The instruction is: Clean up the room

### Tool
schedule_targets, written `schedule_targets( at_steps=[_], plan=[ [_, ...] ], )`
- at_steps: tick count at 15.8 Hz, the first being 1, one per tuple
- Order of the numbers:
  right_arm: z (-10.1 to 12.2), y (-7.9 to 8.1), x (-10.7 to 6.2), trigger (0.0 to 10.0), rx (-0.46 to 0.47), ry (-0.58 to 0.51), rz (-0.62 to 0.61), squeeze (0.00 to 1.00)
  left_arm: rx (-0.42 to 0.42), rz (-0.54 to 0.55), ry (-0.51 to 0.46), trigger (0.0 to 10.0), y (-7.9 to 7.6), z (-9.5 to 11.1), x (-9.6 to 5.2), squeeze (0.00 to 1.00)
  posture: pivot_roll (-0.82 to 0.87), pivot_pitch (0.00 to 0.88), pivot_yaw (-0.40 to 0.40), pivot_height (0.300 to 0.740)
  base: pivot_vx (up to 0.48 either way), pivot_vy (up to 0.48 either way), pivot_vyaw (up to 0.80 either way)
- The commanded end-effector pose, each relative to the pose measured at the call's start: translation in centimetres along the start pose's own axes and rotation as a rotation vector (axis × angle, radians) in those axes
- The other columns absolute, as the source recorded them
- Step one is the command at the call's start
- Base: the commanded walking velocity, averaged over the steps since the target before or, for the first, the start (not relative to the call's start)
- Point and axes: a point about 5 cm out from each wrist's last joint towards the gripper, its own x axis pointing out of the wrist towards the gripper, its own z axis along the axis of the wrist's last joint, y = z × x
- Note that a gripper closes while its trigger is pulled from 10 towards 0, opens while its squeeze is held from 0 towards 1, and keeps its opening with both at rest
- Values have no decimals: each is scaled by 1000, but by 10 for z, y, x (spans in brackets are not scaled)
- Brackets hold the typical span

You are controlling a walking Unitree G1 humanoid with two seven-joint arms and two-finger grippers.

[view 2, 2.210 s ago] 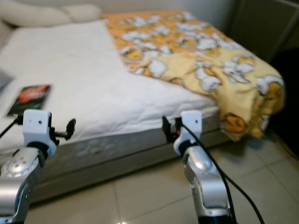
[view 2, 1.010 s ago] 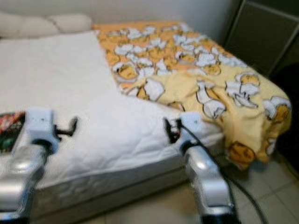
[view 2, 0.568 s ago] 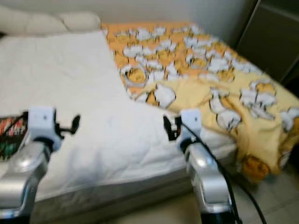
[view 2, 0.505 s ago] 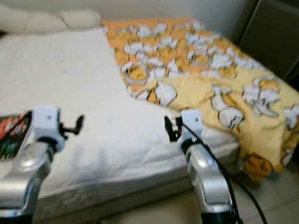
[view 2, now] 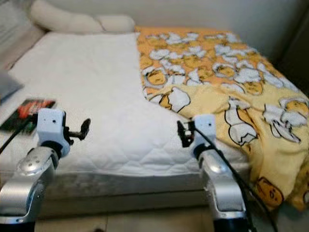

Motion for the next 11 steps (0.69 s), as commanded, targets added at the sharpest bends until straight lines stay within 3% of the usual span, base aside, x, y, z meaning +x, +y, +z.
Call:
schedule_targets(
  at_steps=[1, 8, 11],
  plan=[
    [5, 5, 2, 10000, 6, -19, 15, 0, 10, 15, 16, 10000, 4, -2, 0, 1000, -40, 0, -15, 740, 0, -480, 587],
    [3, 2, 4, 10000, 15, -15, 3, 0, 26, 13, 22, 10000, 6, -3, 1, 1000, -38, 0, -12, 740, 0, -480, 521],
    [-3, 0, 4, 10000, 63, 30, -36, 0, 41, 15, 30, 10000, 7, -6, 2, 1000, -56, 0, -6, 740, 0, -480, 0]
  ],
)
